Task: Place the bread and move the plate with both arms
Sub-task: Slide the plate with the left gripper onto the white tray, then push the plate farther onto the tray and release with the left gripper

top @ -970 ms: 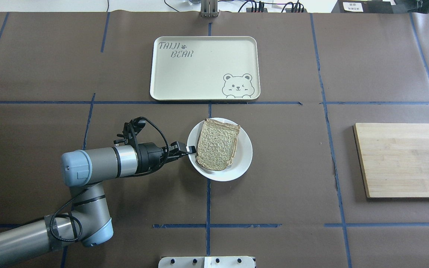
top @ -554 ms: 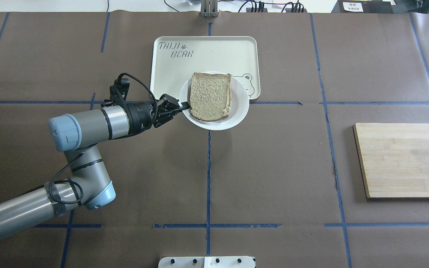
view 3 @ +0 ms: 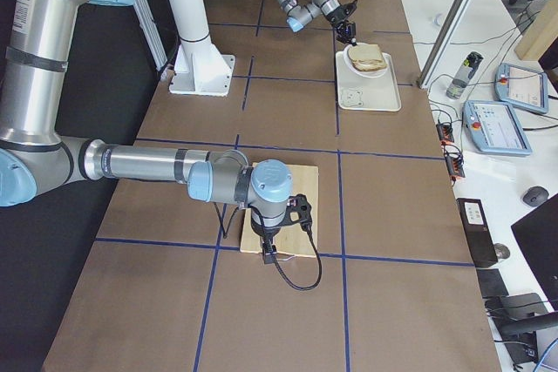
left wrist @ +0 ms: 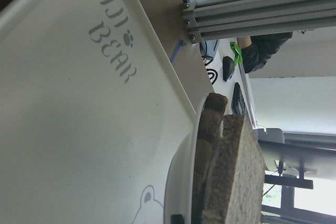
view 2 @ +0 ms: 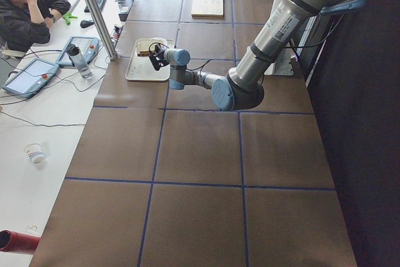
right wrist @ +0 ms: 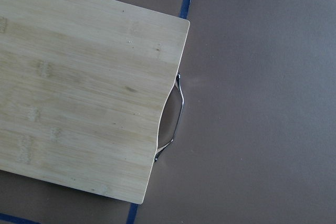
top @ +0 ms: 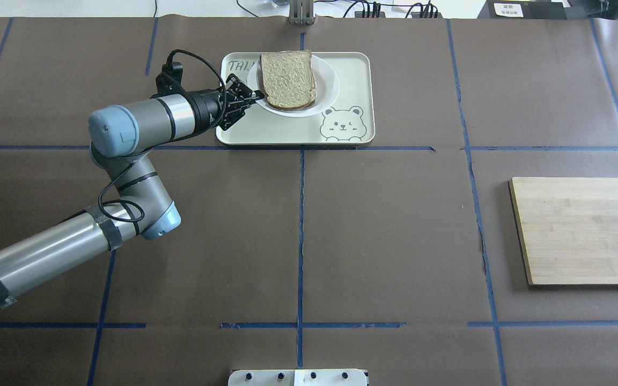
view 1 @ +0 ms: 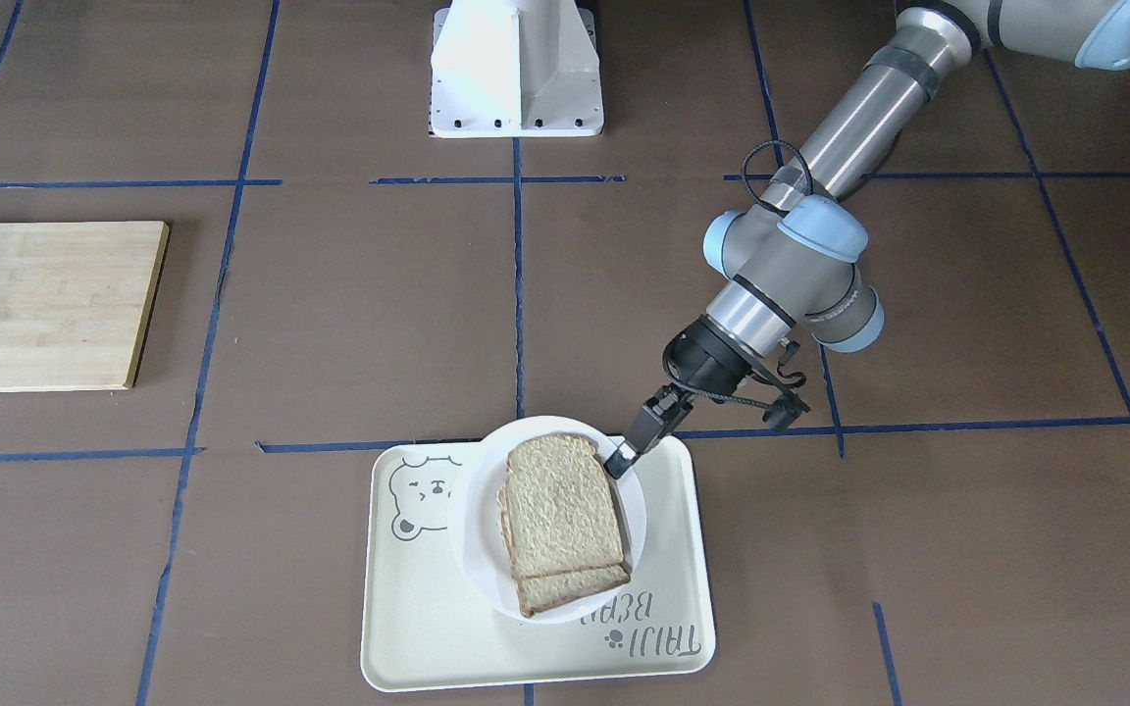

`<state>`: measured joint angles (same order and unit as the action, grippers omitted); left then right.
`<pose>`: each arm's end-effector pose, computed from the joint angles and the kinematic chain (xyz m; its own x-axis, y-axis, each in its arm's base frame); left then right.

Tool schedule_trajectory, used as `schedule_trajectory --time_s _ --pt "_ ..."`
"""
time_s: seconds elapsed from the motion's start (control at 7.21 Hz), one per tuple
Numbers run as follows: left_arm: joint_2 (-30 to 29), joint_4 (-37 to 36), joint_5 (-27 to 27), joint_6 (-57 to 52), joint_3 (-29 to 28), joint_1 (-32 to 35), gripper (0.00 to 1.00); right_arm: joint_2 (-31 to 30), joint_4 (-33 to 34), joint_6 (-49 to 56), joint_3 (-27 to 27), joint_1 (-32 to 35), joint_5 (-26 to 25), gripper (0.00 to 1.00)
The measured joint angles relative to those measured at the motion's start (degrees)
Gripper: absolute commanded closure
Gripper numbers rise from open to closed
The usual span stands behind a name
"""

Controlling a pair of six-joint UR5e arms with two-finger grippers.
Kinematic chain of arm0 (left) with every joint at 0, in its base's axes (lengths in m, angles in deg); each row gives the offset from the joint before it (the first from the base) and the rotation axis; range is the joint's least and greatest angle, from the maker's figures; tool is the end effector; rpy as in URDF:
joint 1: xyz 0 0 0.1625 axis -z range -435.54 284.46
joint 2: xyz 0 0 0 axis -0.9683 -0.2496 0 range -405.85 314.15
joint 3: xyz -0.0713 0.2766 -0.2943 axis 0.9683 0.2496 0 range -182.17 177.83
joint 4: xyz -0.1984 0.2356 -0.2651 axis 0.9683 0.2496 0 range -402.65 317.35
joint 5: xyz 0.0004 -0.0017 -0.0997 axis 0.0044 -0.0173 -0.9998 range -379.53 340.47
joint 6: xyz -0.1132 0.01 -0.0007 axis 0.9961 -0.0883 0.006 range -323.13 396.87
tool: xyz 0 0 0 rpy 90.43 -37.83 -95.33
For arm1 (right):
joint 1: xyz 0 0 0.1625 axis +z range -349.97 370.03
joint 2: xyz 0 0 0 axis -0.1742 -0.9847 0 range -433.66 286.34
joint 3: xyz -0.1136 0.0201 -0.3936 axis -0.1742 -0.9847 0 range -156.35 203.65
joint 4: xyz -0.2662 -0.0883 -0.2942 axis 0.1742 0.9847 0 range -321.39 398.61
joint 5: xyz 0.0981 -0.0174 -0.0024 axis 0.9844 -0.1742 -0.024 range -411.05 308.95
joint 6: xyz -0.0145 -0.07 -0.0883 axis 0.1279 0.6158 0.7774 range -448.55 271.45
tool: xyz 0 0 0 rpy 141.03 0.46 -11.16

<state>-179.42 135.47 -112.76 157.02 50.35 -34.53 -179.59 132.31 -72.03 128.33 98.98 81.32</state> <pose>0.4978 -0.6012 0.3111 -0.3559 -0.3552 -0.8644 0.5018 0.7076 -0.4974 0.0502 -0.3644 0.6575 0.7041 -0.2405 0.6681 0.2278 0.9677 0.1083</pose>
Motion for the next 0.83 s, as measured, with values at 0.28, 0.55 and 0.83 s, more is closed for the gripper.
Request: schedule_trajectory --time_s 0.28,0.55,0.83 --pt "-4.18 0.02 0.72 0.85 -8.31 0.72 0.97 0.07 -0.01 0.00 0.00 -0.03 0.00 0.00" --pt "-8.60 0.05 1.47 0.95 -13.18 0.35 0.81 0.10 -0.01 0.00 0.00 -0.04 0.00 0.00" --pt "-10.11 0.25 1.49 0.88 -14.76 -0.20 0.74 0.11 -0.01 0.00 0.00 -0.01 0.00 0.00"
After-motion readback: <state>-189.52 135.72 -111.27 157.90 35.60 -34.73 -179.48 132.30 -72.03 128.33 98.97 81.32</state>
